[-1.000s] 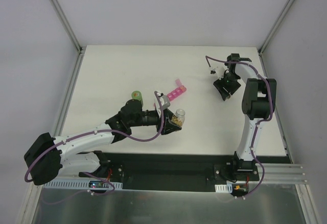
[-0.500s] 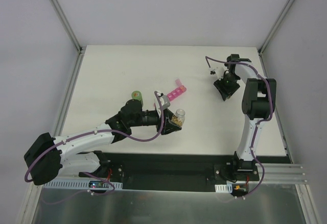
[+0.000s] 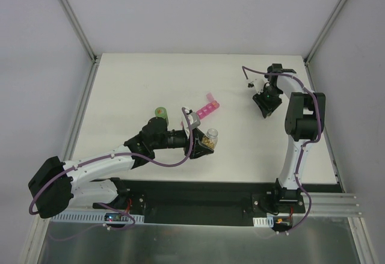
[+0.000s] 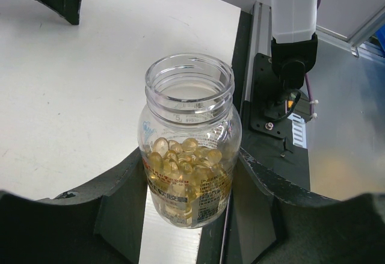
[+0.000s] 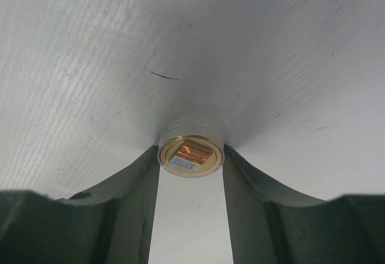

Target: Sort the pills into containers

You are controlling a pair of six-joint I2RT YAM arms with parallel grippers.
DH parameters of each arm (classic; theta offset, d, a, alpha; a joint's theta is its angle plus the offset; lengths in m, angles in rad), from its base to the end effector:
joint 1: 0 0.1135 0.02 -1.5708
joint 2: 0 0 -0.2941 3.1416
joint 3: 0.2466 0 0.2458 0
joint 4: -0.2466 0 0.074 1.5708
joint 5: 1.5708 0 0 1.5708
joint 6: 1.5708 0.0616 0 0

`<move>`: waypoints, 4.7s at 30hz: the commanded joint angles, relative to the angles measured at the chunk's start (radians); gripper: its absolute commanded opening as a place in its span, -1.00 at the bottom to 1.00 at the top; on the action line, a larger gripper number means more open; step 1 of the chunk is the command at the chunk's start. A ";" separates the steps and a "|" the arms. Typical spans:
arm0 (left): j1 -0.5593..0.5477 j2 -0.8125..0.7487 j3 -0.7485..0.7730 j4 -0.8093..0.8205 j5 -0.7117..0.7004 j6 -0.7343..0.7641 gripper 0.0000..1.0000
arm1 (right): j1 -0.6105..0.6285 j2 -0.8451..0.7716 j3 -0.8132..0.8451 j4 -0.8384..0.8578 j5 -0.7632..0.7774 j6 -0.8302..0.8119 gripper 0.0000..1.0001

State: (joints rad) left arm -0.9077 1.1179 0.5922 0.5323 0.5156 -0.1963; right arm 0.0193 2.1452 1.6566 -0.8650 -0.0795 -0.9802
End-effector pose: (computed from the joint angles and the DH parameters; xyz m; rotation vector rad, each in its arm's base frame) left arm 0.1331 -0.2198 0.3111 0.9884 1.3988 -1.2455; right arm 0.4474 0.0135 0.1693 -1.4066 2.5499 -0.0441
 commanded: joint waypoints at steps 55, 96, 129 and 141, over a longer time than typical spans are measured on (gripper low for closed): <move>0.082 -0.086 0.144 -0.342 0.344 0.124 -0.75 | 0.699 -0.642 0.111 -0.793 -0.761 -0.434 -0.55; 0.159 0.097 0.405 -0.678 0.195 0.446 -0.77 | 0.646 -0.485 0.196 -0.790 -0.724 -0.509 -0.53; 0.168 0.105 0.455 -0.718 0.336 0.362 -0.76 | 0.728 -0.472 0.215 -0.793 -0.744 -0.436 -0.48; 0.159 0.089 0.460 -0.792 0.152 0.442 -0.77 | 0.728 -0.418 0.229 -0.792 -0.787 -0.198 -0.47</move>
State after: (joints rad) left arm -0.7311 1.2152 0.9932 -0.2771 0.7643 0.1776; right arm 0.7059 1.6875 1.8557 -1.3579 -0.8078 -1.3136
